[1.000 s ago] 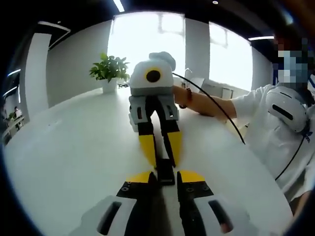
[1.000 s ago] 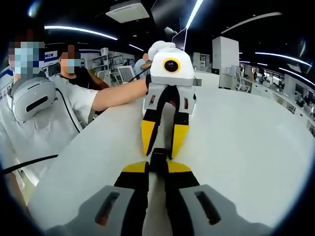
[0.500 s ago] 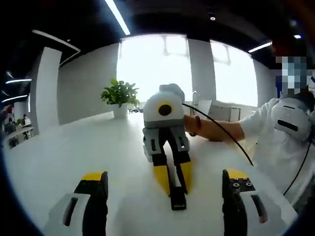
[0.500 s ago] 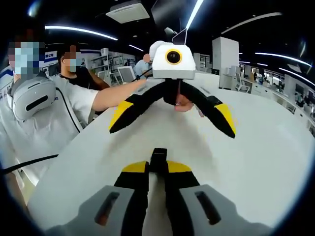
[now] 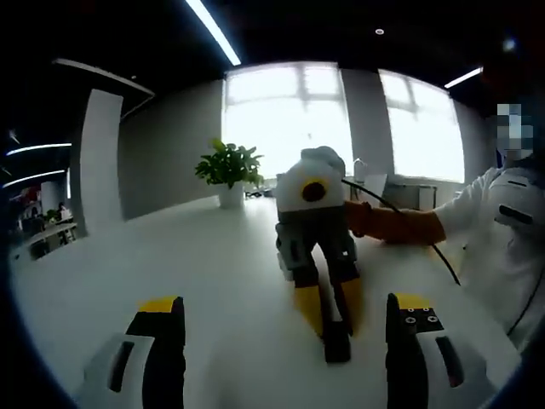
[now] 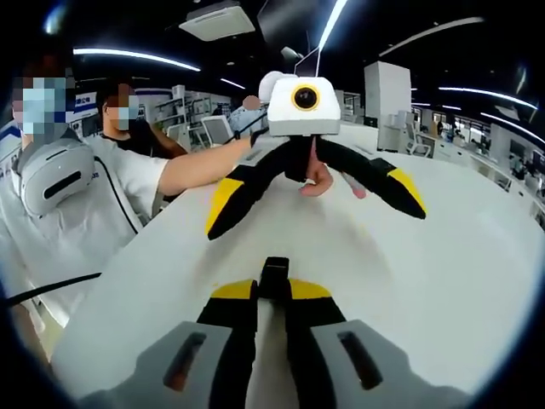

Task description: Snap the two parts of the plastic buckle together until the buckle closes and remains connected.

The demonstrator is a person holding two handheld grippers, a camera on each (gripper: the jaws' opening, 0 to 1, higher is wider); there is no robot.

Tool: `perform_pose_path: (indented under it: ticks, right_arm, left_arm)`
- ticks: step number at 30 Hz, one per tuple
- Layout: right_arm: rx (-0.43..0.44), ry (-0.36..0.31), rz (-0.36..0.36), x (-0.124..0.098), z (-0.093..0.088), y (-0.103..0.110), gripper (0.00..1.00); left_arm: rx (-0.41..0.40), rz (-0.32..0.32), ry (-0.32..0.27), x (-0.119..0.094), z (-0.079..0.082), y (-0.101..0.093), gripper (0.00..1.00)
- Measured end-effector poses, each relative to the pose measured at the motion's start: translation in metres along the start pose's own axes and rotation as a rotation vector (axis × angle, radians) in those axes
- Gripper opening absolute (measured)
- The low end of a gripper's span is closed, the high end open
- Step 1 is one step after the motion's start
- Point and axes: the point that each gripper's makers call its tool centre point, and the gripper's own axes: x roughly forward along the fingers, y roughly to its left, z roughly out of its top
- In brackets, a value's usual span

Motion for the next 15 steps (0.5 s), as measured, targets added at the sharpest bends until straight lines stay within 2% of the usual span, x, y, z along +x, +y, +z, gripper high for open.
perform_pose_path:
  ticks: [3,6,10,15]
  right_arm:
    - [0.009,0.004,-0.007,-0.001,0.0,-0.005,0.1]
    - [0.018,-0.008,-0.022,-0.002,0.003,-0.008,0.1]
    - [0.055,-0.047,-0.064,-0.008,0.014,-0.015,0.1]
    - [0.09,-0.041,-0.116,-0.012,0.015,-0.025,0.1]
  left_arm:
    - [0.019,0.056,-0.017,-0.004,0.004,0.012,1.0]
    - [0.042,0.149,-0.028,-0.011,0.008,0.032,1.0]
    - [0.02,0.217,-0.07,-0.02,0.015,0.047,1.0]
    - [0.001,0.267,-0.08,-0.026,0.015,0.053,1.0]
